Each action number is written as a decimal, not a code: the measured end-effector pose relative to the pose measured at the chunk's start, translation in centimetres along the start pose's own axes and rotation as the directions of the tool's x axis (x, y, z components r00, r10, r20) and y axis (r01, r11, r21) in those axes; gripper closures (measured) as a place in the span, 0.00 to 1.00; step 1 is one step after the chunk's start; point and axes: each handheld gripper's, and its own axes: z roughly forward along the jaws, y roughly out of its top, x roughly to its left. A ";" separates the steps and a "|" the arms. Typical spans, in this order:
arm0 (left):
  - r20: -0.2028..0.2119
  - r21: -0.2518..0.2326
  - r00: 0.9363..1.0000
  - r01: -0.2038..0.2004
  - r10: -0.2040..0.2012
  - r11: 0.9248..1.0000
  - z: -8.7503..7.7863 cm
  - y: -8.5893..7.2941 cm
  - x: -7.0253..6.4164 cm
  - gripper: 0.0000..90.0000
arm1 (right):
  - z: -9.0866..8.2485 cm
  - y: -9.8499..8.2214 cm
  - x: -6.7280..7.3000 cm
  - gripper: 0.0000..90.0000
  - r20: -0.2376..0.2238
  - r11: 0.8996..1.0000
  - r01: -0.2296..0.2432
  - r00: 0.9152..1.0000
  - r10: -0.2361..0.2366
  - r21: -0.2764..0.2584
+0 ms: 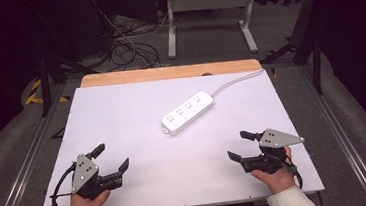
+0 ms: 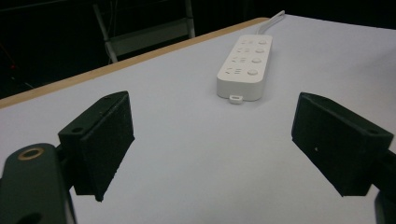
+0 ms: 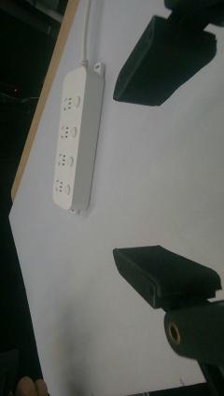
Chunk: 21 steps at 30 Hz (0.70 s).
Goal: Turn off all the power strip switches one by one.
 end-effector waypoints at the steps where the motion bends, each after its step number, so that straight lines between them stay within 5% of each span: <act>1: -0.002 0.000 1.000 -0.010 0.010 1.000 0.0 0.0 0.0 0.15 | 0.0 0.0 0.0 0.25 0.003 1.000 0.004 1.000 -0.004 0.006; 7: -0.023 0.002 0.999 -0.038 0.038 0.999 0.0 0.1 -0.4 0.15 | 0.0 0.1 0.5 0.31 -0.001 0.999 0.037 0.999 -0.037 0.008; 16: -0.008 -0.007 1.000 0.030 -0.030 1.000 -0.3 0.1 0.2 0.15 | 0.2 0.2 0.5 0.38 0.023 0.999 0.040 0.999 -0.040 0.030; 21: -0.032 -0.005 0.999 -0.001 0.001 1.000 -0.2 0.1 0.1 0.15 | 0.2 0.3 0.5 0.40 0.010 0.998 0.045 0.999 -0.045 0.033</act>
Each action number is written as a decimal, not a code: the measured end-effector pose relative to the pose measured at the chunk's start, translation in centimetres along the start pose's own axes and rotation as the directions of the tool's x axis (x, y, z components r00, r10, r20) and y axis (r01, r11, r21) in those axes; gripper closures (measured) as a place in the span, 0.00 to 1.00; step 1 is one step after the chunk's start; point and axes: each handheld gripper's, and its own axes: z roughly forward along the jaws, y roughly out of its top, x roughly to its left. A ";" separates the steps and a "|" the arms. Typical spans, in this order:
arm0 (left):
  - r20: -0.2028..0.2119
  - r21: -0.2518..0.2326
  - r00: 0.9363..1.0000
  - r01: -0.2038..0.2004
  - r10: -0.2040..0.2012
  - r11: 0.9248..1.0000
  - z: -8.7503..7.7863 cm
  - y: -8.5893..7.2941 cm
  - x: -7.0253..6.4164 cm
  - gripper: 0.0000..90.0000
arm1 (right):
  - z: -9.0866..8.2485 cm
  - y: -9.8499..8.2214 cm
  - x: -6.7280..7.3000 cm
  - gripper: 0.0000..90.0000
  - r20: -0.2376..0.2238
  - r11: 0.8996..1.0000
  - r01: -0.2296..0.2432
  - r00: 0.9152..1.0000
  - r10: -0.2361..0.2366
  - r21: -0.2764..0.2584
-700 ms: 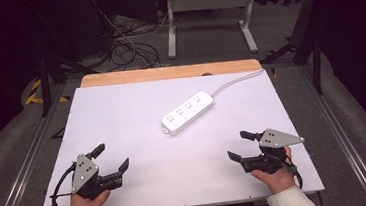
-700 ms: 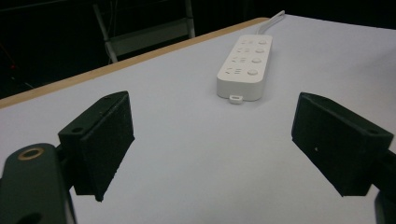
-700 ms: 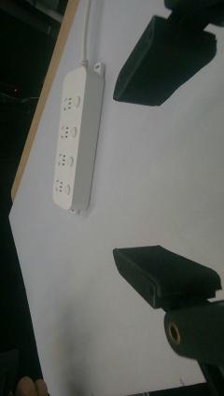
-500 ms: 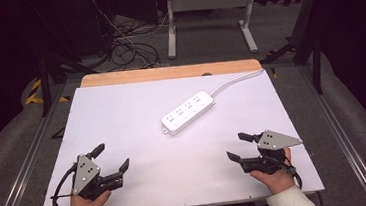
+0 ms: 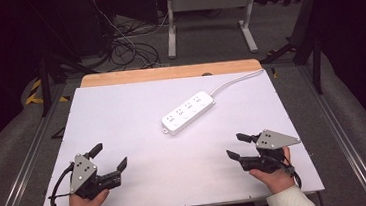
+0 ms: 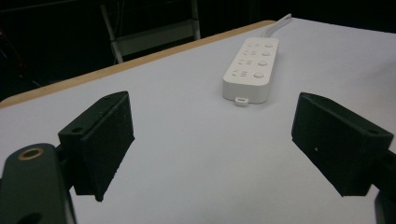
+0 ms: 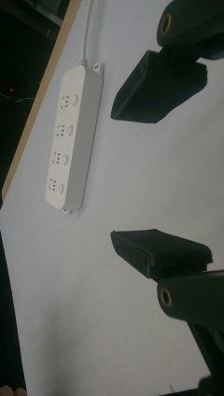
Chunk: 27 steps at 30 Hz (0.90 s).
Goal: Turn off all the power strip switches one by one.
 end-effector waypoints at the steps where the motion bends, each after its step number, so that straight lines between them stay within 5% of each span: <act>1: -0.002 0.000 1.000 -0.011 0.011 1.000 0.0 0.0 0.0 0.15 | 0.0 0.1 0.0 0.41 0.000 1.000 -0.001 1.000 0.001 0.005; 27: -0.010 0.007 1.000 -0.020 0.020 1.000 0.0 0.0 -0.1 0.15 | 4.4 6.6 -0.2 0.60 -0.072 0.996 0.063 0.996 -0.058 0.068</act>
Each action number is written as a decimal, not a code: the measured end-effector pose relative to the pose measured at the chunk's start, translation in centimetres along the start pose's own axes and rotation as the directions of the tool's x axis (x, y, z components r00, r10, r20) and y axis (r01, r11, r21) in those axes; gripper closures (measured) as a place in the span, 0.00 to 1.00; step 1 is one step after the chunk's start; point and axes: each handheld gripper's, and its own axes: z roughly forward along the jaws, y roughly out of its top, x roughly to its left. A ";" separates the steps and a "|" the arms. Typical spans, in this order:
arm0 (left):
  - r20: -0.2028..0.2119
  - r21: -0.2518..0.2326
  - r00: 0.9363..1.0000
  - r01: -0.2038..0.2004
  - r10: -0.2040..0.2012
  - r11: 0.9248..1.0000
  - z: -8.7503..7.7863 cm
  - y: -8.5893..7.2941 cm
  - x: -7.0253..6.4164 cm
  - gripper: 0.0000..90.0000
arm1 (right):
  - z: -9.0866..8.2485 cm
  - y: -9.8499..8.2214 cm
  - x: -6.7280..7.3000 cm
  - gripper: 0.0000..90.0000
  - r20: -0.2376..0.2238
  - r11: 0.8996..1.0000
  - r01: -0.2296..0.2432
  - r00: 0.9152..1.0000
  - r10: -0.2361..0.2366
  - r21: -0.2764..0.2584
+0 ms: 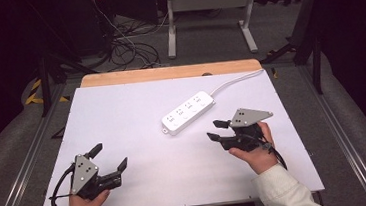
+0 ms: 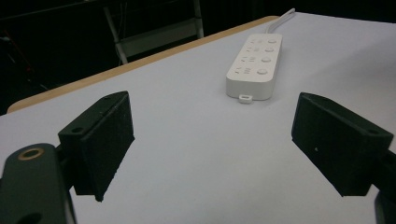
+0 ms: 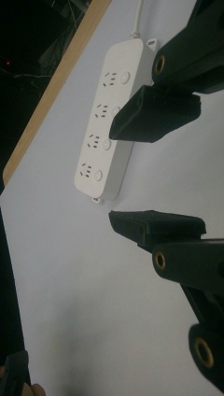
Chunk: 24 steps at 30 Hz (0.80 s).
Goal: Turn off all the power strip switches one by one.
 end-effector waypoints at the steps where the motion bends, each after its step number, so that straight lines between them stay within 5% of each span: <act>1: 0.000 0.000 1.000 0.000 0.000 1.000 0.0 0.0 0.0 0.15 | 0.3 0.2 -0.1 0.60 -0.001 1.000 0.002 1.000 -0.002 0.000; 24: 0.001 0.005 1.000 -0.015 0.015 1.000 0.0 0.0 0.0 0.15 | 5.9 3.3 0.4 0.63 -0.070 0.999 0.027 0.997 -0.024 0.044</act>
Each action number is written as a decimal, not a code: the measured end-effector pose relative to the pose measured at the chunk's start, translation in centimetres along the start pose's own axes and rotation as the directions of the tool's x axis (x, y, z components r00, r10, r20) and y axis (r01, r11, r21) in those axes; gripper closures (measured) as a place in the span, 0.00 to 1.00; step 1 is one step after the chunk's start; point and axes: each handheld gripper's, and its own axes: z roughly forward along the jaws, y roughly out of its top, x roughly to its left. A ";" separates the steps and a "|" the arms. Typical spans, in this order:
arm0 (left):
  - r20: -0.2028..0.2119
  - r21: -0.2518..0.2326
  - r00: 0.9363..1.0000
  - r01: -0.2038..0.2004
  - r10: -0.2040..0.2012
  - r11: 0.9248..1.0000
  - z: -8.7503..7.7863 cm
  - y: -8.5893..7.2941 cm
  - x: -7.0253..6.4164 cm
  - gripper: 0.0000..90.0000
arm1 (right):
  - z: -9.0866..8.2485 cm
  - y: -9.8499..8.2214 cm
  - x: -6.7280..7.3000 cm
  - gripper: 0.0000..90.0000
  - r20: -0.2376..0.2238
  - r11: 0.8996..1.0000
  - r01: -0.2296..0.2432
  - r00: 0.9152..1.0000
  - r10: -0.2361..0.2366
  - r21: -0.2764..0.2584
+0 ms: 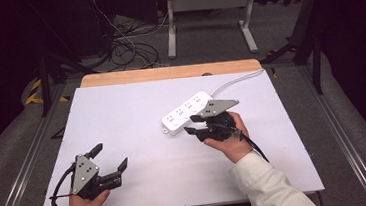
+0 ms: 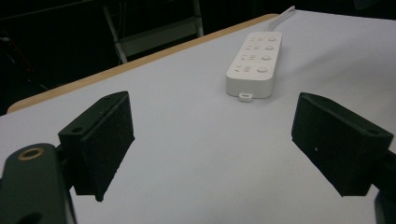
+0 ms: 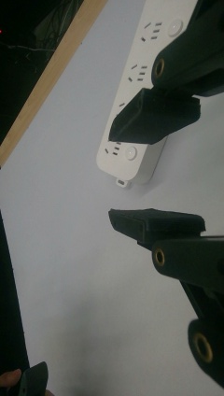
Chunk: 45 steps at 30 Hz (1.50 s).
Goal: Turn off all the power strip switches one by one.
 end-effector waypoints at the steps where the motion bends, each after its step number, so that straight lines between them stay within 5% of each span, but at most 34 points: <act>1: 0.001 0.000 1.000 0.000 0.000 1.000 0.0 0.0 0.0 0.15 | 0.1 0.1 0.0 0.64 -0.002 1.000 -0.003 1.000 0.003 -0.002; 5: -0.002 0.000 1.000 0.000 0.000 1.000 0.0 0.0 0.0 0.15 | 0.4 0.4 -0.2 0.69 0.008 1.000 0.012 1.000 -0.012 0.001; 11: -0.014 0.001 1.000 0.001 -0.001 1.000 0.0 0.0 0.0 0.15 | 1.0 1.1 -0.7 1.00 -0.035 0.998 0.021 0.999 -0.019 0.060; 17: -0.023 0.005 1.000 0.001 -0.001 1.000 -0.3 -0.2 0.1 0.15 | 2.3 2.1 -1.2 1.00 -0.074 0.994 0.001 0.997 0.007 0.113; 24: -0.036 0.006 0.999 0.006 -0.006 1.000 -0.6 -0.3 0.1 0.15 | 4.5 3.1 -2.1 1.00 -0.064 0.986 -0.028 0.997 0.039 0.167; 38: -0.039 0.009 0.999 0.004 -0.004 1.000 -0.5 -0.3 0.1 0.15 | 8.8 1.5 -3.8 1.00 -0.063 0.958 -0.100 0.991 0.121 0.270; 45: -0.039 0.007 0.999 0.000 0.000 1.000 -0.5 -0.3 0.2 0.15 | 10.0 1.0 -4.2 1.00 -0.026 0.958 -0.111 0.992 0.122 0.266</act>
